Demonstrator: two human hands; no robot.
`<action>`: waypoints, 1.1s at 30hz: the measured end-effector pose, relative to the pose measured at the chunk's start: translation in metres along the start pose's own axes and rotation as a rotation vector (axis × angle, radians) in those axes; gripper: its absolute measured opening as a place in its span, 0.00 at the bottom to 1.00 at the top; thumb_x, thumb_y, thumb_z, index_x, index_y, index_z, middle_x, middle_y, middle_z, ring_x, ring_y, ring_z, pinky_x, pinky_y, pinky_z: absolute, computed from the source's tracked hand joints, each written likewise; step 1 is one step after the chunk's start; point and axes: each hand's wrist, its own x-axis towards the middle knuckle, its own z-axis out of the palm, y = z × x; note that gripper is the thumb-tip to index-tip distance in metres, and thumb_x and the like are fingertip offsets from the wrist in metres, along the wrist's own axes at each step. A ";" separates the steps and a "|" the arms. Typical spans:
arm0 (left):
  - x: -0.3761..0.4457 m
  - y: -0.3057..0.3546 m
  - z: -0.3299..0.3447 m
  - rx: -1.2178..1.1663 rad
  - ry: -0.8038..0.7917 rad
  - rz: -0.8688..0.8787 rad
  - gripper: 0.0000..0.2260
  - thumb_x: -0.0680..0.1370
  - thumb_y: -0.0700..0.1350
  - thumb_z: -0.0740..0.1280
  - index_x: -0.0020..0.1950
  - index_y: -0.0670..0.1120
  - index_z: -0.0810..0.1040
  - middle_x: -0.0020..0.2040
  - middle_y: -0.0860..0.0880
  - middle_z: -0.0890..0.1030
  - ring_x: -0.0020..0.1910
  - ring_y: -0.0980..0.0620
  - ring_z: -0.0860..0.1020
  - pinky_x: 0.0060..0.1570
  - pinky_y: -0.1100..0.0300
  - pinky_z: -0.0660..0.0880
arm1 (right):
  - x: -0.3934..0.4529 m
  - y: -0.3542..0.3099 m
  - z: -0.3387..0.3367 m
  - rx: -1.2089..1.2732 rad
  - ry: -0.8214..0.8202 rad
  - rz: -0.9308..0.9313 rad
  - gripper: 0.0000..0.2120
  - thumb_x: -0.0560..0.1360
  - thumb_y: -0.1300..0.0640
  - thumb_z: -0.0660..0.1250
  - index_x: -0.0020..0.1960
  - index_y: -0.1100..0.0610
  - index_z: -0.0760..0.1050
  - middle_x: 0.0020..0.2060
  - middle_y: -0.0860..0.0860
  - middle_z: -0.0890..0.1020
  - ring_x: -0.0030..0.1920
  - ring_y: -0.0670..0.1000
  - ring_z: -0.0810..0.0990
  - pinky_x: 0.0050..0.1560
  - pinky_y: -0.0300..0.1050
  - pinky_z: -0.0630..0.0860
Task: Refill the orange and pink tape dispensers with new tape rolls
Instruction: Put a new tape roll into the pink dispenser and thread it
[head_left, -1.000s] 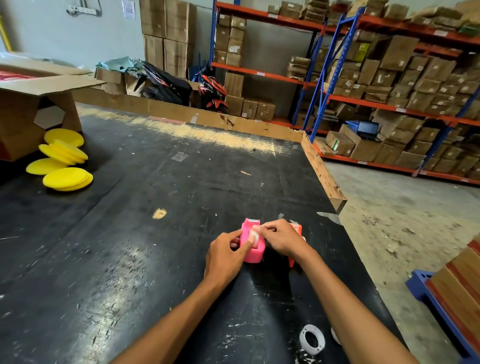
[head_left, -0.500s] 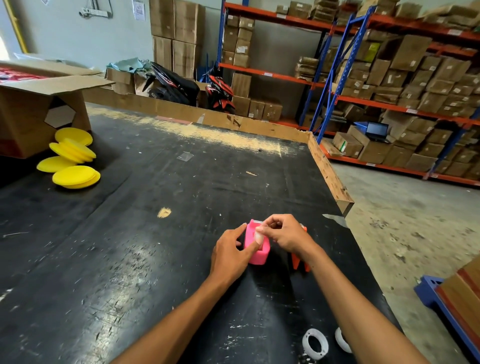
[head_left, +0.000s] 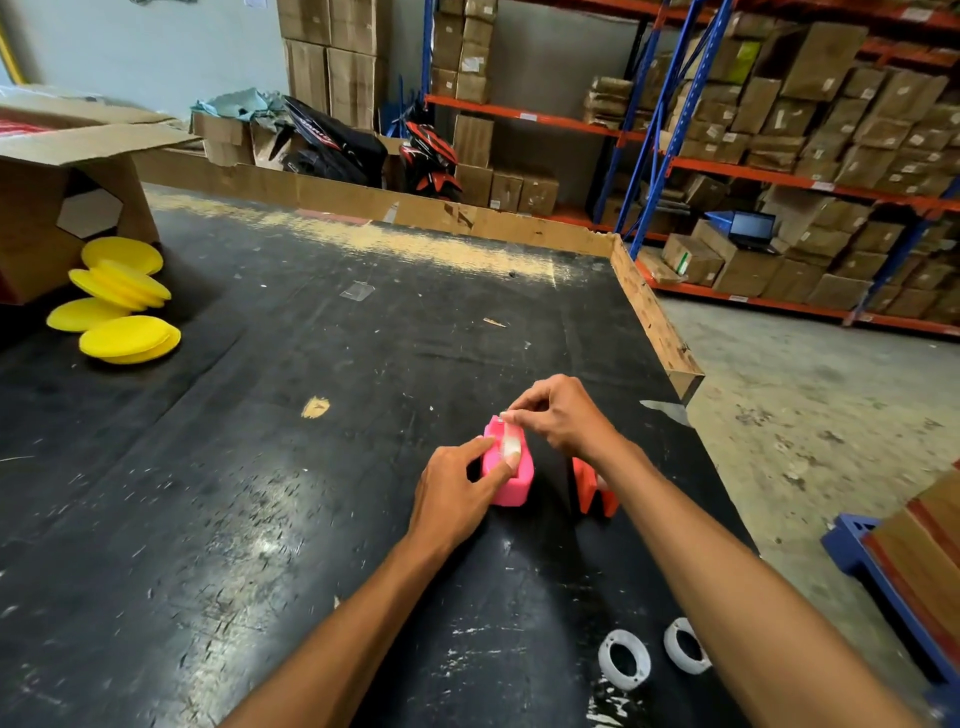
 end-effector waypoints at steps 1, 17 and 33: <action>0.001 -0.003 0.001 -0.005 0.001 -0.001 0.17 0.71 0.63 0.65 0.57 0.58 0.72 0.40 0.49 0.83 0.46 0.45 0.83 0.47 0.45 0.79 | 0.003 0.002 0.000 -0.006 0.002 0.000 0.05 0.69 0.57 0.75 0.42 0.58 0.85 0.35 0.56 0.85 0.36 0.53 0.81 0.42 0.55 0.79; 0.001 -0.004 0.001 -0.016 -0.003 -0.022 0.16 0.71 0.62 0.66 0.54 0.56 0.71 0.41 0.56 0.76 0.44 0.49 0.79 0.52 0.44 0.78 | 0.031 0.016 0.009 0.118 -0.068 0.205 0.07 0.68 0.55 0.76 0.42 0.59 0.85 0.30 0.47 0.81 0.34 0.42 0.77 0.37 0.36 0.70; -0.002 0.005 -0.004 -0.012 -0.013 -0.034 0.14 0.69 0.63 0.65 0.53 0.62 0.70 0.41 0.55 0.76 0.48 0.46 0.82 0.53 0.44 0.78 | 0.011 -0.003 -0.008 0.025 -0.092 0.212 0.16 0.77 0.47 0.64 0.43 0.57 0.84 0.29 0.41 0.78 0.36 0.41 0.74 0.46 0.44 0.72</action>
